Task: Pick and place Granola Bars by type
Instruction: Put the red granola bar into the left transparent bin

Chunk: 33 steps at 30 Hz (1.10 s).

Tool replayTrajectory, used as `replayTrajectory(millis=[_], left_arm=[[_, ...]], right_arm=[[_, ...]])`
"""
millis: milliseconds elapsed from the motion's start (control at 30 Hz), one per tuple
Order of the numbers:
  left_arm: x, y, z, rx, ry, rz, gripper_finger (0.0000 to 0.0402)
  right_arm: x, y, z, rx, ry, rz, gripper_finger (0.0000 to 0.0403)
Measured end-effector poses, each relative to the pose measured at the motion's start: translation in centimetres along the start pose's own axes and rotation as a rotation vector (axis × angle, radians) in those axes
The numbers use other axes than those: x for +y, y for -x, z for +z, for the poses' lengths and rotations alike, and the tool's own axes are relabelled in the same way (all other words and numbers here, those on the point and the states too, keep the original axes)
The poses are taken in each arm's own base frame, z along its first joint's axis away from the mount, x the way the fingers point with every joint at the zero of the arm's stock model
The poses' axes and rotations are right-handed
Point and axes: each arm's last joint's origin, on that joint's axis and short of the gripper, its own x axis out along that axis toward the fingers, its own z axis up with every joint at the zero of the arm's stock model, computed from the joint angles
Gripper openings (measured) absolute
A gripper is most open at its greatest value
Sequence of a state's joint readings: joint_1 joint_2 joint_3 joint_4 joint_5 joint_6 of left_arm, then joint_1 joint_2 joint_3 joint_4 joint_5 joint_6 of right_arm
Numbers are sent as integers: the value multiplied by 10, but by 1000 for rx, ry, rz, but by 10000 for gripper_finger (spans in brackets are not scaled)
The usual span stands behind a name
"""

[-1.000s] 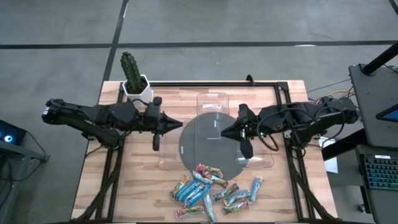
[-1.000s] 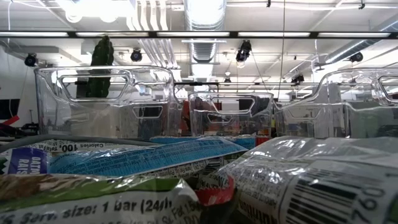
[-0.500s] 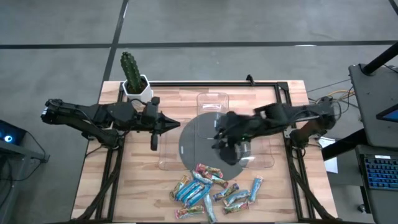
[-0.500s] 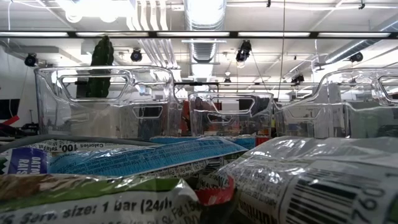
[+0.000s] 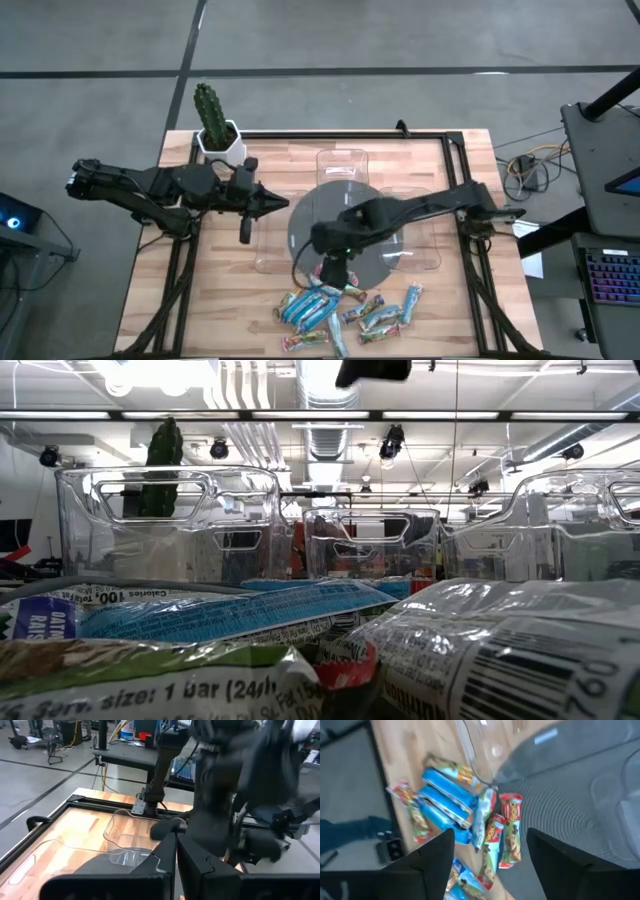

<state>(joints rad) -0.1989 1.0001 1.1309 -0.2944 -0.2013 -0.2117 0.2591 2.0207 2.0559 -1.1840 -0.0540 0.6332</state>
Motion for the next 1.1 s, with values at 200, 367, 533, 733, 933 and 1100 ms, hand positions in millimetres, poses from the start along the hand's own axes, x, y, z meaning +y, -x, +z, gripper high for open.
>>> replayTrajectory(millis=[200, 367, 533, 733, 933, 1100], left_arm=[[0, 5, 0, 11, 2, -28, 0], [1, 13, 3, -3, 8, -33, 0], [2, 21, 6, -27, 12, -39, 0], [2, 26, 8, -41, 11, -42, 0], [3, 27, 7, -35, 9, -41, 0], [3, 27, 7, -30, 7, -40, 0]], right_arm=[[-4, -47, -5, 152, -5, -108, 258], [-7, -73, -8, 220, -6, -158, 259], [-10, -85, -10, 245, 2, -177, 257], [-22, -101, -21, 277, 21, -228, 256], [-29, -119, -32, 290, 14, -141, 253], [-34, -117, -35, 281, 33, -121, 253]])
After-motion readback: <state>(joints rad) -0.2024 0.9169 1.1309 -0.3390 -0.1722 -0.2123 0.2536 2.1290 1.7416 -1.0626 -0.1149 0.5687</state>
